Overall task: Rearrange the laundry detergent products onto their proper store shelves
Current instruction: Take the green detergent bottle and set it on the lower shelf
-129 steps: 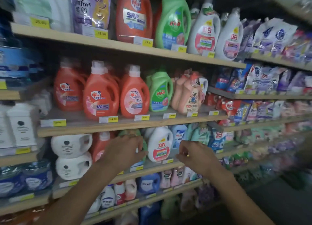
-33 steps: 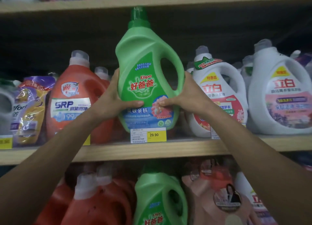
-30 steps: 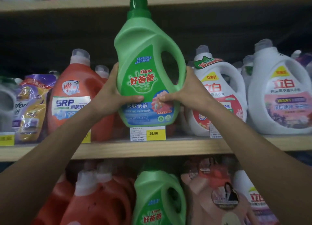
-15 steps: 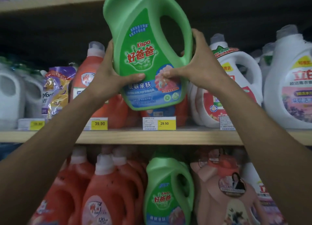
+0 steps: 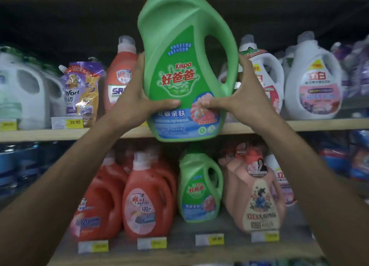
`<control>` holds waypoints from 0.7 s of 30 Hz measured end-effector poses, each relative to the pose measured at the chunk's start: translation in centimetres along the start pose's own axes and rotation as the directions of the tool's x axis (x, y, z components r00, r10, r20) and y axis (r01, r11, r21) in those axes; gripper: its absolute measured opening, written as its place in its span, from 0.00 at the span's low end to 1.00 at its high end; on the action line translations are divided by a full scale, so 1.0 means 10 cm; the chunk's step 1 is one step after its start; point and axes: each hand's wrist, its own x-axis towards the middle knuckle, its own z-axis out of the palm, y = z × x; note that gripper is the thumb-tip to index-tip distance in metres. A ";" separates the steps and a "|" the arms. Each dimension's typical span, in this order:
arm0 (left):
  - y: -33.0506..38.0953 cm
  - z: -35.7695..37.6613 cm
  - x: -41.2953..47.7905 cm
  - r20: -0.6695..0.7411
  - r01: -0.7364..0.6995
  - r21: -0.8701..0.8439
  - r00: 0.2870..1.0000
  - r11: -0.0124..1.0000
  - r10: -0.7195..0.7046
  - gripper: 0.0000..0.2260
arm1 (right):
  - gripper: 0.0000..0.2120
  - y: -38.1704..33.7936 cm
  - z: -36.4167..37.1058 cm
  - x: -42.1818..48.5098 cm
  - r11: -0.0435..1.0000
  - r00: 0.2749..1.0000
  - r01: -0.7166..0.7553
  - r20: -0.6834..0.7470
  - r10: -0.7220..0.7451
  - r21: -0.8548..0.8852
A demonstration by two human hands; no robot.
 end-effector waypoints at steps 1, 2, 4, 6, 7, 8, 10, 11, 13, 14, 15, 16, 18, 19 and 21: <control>0.02 0.00 -0.11 0.017 0.011 -0.023 1.000 1.000 -0.011 0.47 | 0.51 -0.04 0.01 -0.15 1.000 1.000 -0.021 -0.007 0.021 0.009; 0.04 0.01 -0.21 0.035 0.017 -0.038 0.999 0.999 -0.016 0.48 | 0.51 -0.07 0.02 -0.29 0.999 0.999 -0.041 -0.011 0.041 0.018; 0.06 0.04 -0.39 0.074 0.042 -0.054 0.997 0.998 -0.038 0.51 | 0.51 -0.10 0.02 -0.56 0.994 0.995 -0.100 -0.006 0.101 0.040; 0.06 0.11 -0.57 0.094 0.053 -0.064 0.994 0.997 -0.047 0.51 | 0.51 -0.08 0.02 -0.79 0.986 0.988 -0.156 -0.010 0.156 0.061; 0.05 0.15 -0.66 0.093 0.057 -0.077 0.994 0.995 -0.050 0.51 | 0.51 -0.06 0.01 -0.90 0.983 0.985 -0.171 -0.019 0.173 0.062; 0.02 0.19 -0.75 0.095 0.070 -0.094 0.994 0.993 -0.061 0.52 | 0.52 -0.04 0.00 -1.00 0.980 0.981 -0.190 -0.027 0.192 0.059; -0.07 0.28 -0.93 0.108 0.110 -0.113 0.989 0.987 -0.098 0.54 | 0.55 0.00 0.00 -1.21 0.969 0.969 -0.242 -0.030 0.243 0.043; -0.11 0.33 -1.01 0.110 0.120 -0.110 0.988 0.987 -0.108 0.56 | 0.56 0.03 0.00 -1.31 0.967 0.967 -0.253 -0.029 0.254 0.038; -0.20 0.43 -1.16 0.117 0.142 -0.108 0.985 0.984 -0.129 0.57 | 0.56 0.12 0.02 -1.48 0.962 0.962 -0.271 -0.030 0.272 0.043; -0.25 0.48 -1.24 0.119 0.159 -0.115 0.982 0.981 -0.145 0.57 | 0.57 0.17 0.03 -1.55 0.959 0.958 -0.282 -0.031 0.284 0.037; -0.30 0.54 -1.30 0.116 0.170 -0.126 0.981 0.977 -0.155 0.57 | 0.56 0.23 0.03 -1.62 0.957 0.957 -0.288 -0.032 0.288 0.028; -0.35 0.60 -1.36 0.111 0.174 -0.137 0.981 0.975 -0.159 0.57 | 0.56 0.31 0.03 -1.67 0.958 0.957 -0.287 -0.031 0.288 0.020; -0.45 0.71 -1.44 0.108 0.182 -0.158 0.980 0.970 -0.167 0.56 | 0.56 0.45 0.03 -1.74 0.957 0.957 -0.289 -0.026 0.288 -0.003; -0.51 0.76 -1.47 0.109 0.187 -0.167 0.979 0.968 -0.171 0.55 | 0.56 0.52 0.04 -1.77 0.957 0.957 -0.290 -0.022 0.290 -0.007; -0.65 0.85 -1.55 0.117 0.205 -0.174 0.975 0.963 -0.187 0.54 | 0.55 0.67 0.07 -1.83 0.952 0.952 -0.307 -0.018 0.307 0.012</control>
